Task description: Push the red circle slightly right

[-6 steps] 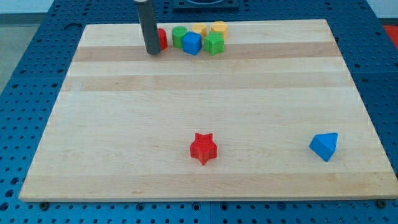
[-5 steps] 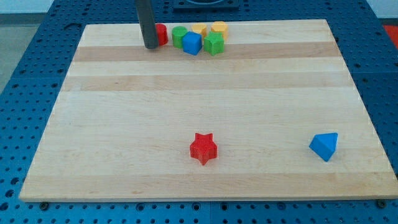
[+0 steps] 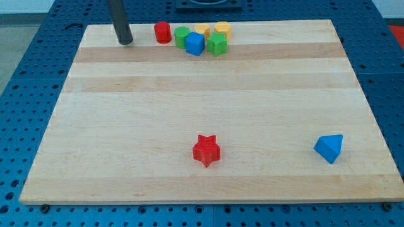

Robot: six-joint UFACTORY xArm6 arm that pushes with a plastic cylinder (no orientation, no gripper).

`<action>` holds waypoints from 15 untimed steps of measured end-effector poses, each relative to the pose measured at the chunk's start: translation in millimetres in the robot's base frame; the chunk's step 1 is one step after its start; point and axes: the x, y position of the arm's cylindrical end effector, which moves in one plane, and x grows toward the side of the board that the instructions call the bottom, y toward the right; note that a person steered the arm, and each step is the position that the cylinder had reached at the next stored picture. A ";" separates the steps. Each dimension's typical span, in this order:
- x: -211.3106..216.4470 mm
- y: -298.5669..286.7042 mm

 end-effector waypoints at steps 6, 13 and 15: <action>-26.4 36.9; 42.3 60.5; 4.4 46.7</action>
